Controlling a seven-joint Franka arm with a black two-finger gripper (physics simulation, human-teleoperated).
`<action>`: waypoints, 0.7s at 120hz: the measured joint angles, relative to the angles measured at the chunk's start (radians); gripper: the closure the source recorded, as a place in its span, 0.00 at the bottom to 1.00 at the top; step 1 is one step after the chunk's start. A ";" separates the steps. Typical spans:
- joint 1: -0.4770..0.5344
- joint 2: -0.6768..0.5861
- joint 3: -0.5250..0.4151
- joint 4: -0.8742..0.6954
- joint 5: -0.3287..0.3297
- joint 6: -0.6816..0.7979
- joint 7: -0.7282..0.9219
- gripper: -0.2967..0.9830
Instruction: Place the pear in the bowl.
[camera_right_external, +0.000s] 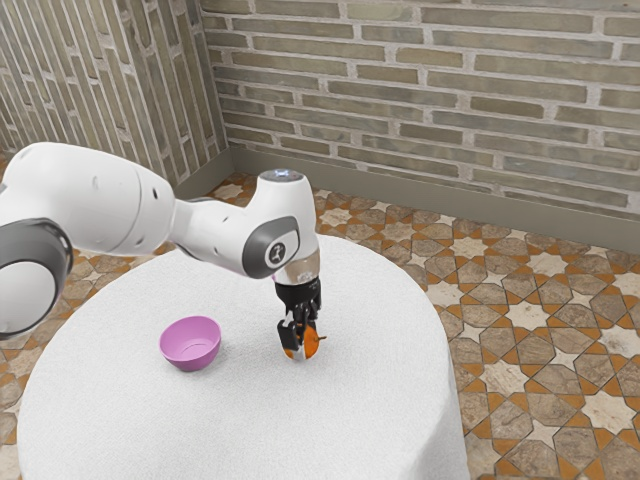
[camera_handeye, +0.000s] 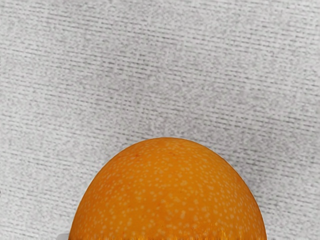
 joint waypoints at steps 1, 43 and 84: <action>0.000 -0.001 0.000 0.000 0.000 0.000 0.000 0.46; 0.129 -0.284 0.000 -0.185 0.006 -0.053 -0.004 0.54; 0.316 -0.311 0.000 -0.241 0.005 -0.065 0.005 0.57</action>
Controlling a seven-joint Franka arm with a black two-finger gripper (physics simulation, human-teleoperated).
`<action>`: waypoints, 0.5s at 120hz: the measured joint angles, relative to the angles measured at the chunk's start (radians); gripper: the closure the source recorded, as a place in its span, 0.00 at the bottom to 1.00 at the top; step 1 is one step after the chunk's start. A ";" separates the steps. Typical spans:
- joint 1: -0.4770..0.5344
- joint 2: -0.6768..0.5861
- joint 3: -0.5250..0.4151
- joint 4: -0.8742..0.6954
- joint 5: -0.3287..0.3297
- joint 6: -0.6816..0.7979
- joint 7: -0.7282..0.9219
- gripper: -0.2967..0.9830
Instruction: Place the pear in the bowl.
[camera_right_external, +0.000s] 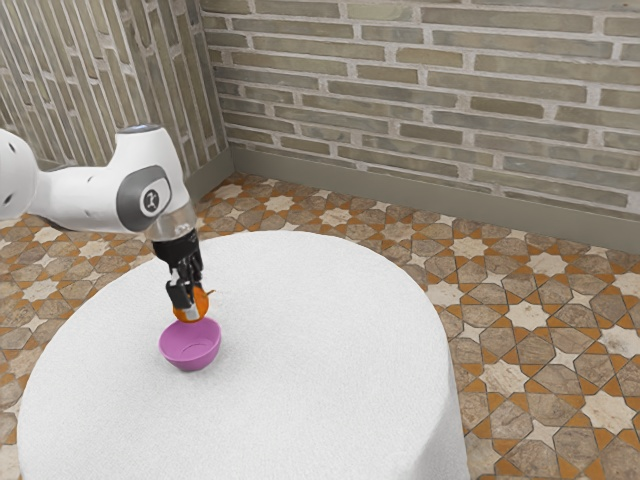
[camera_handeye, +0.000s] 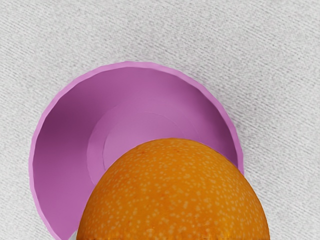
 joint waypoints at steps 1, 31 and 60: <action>0.002 0.000 0.000 0.000 0.000 0.000 0.000 0.57; 0.039 -0.018 -0.001 -0.025 -0.001 -0.010 0.014 0.59; 0.011 -0.027 -0.013 -0.031 -0.001 -0.059 0.023 0.59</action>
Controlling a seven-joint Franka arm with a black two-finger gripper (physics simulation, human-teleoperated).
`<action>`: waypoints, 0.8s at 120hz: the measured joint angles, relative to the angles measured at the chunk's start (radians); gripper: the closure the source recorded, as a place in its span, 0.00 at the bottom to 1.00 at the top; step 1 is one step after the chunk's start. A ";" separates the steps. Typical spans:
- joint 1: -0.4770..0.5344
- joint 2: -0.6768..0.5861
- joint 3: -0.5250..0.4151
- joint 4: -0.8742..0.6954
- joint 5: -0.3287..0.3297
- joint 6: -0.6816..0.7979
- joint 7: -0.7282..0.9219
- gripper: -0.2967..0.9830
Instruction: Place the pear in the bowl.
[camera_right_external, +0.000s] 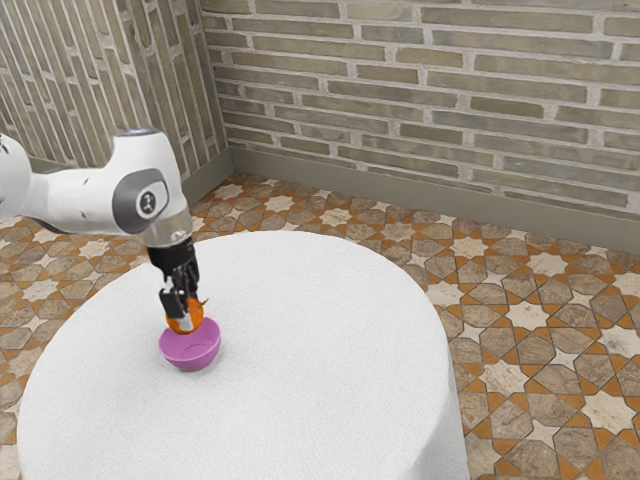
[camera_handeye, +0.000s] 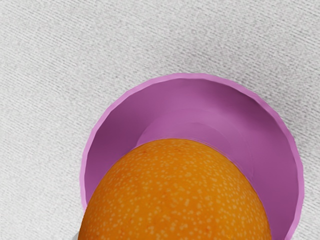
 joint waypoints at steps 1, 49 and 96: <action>0.000 0.001 0.000 0.000 0.000 -0.001 0.000 0.59; 0.003 0.012 -0.001 0.004 0.004 -0.010 0.006 0.35; 0.013 -0.110 -0.054 0.040 0.001 -0.036 0.232 0.26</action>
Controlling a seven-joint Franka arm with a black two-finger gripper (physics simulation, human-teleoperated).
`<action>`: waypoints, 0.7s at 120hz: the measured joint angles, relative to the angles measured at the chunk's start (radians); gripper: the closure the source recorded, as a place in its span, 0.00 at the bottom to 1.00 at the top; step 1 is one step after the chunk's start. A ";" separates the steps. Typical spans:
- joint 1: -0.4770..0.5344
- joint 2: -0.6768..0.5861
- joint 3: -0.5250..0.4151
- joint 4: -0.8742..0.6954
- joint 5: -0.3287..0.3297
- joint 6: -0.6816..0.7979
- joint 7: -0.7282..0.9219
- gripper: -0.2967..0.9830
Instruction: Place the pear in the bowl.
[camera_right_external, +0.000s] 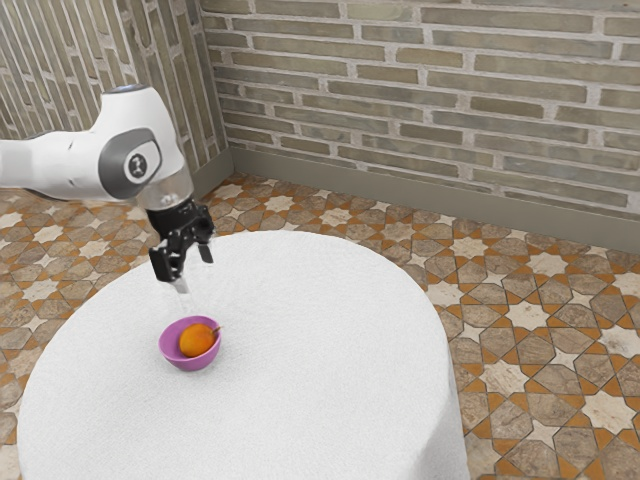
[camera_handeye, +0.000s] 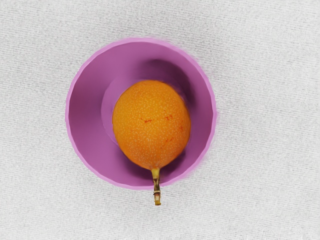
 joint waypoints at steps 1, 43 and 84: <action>0.002 -0.001 0.000 0.006 0.000 -0.001 0.017 0.26; 0.094 0.001 -0.014 0.351 -0.045 -0.209 0.778 0.25; 0.085 0.007 -0.009 0.444 -0.068 -0.360 1.280 0.25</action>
